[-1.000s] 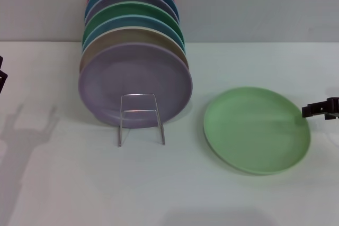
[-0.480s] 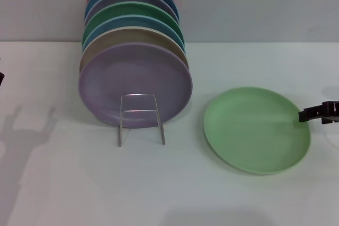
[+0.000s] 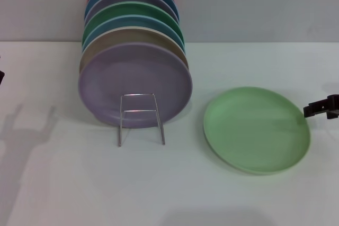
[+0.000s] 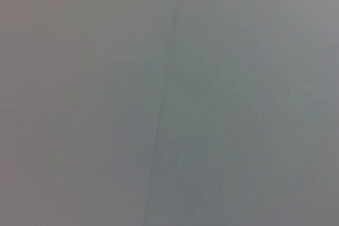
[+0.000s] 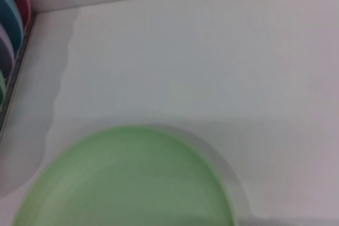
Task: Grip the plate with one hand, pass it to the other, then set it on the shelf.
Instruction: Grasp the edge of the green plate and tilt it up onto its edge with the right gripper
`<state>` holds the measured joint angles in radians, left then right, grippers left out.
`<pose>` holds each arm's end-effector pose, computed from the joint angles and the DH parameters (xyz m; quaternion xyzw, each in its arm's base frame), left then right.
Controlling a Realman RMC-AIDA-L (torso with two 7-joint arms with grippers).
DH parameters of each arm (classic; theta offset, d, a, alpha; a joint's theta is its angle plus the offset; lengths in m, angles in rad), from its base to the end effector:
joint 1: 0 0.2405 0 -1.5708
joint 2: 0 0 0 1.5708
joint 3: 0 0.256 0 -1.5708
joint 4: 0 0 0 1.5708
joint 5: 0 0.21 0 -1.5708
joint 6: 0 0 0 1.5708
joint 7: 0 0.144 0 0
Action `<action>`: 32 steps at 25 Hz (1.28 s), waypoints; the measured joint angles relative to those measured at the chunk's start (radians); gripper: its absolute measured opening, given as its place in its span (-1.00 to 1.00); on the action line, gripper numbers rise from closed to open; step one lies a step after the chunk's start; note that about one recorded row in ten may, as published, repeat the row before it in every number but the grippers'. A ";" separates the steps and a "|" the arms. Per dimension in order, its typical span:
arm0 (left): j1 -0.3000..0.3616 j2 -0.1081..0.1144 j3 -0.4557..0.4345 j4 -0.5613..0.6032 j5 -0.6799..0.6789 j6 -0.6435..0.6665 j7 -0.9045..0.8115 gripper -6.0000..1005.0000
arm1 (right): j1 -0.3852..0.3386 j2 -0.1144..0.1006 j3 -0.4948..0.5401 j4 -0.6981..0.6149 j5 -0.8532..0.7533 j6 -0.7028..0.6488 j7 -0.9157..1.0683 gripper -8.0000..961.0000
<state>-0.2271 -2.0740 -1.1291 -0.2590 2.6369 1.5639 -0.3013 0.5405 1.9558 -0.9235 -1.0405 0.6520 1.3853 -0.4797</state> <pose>-0.3168 0.2669 0.0235 -0.6220 -0.1672 -0.4612 0.6103 0.2951 0.3744 0.0817 -0.7586 0.5958 -0.0055 0.2636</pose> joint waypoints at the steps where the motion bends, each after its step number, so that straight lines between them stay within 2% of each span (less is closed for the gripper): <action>1: 0.000 0.000 0.000 0.000 0.000 0.001 0.000 0.61 | 0.003 -0.002 0.000 0.002 -0.004 0.000 0.002 0.43; 15: 0.003 0.000 -0.003 0.000 0.000 0.007 0.000 0.60 | 0.043 -0.006 -0.008 0.059 -0.033 -0.005 0.004 0.43; 32: 0.003 0.002 -0.009 0.000 0.000 0.007 -0.001 0.60 | 0.086 0.004 -0.011 0.131 -0.069 -0.028 0.002 0.43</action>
<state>-0.2239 -2.0724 -1.1383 -0.2593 2.6369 1.5708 -0.3022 0.6262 1.9600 -0.9344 -0.9091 0.5828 1.3573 -0.4777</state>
